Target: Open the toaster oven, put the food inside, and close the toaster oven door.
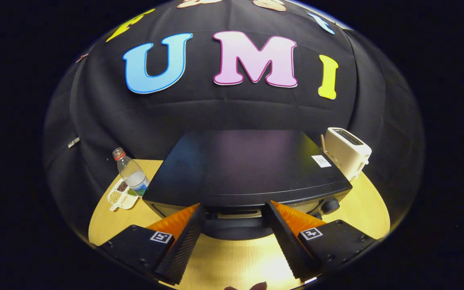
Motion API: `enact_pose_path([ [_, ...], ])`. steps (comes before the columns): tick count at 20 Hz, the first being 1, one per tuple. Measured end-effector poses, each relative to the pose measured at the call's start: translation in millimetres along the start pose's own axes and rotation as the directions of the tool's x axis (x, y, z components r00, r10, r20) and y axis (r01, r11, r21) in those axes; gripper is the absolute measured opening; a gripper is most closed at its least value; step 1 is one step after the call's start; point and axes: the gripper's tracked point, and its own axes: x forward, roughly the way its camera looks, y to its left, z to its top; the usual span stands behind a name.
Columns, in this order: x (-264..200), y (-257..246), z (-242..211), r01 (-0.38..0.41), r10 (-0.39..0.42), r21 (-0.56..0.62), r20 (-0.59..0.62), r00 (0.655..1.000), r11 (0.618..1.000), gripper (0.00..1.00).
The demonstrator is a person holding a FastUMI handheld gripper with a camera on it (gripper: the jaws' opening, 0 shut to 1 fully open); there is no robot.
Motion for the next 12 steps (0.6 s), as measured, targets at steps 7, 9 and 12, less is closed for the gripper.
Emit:
enact_pose_path([
  [7,-34,-1,-37,0.028,-0.028,0.012,0.029,0.999,1.000,0.99],
  [9,-42,0,-50,0.030,-0.030,-0.002,0.034,0.999,1.000,0.99],
  [12,-52,-1,-71,0.027,-0.027,0.017,0.015,1.000,0.999,0.99],
])
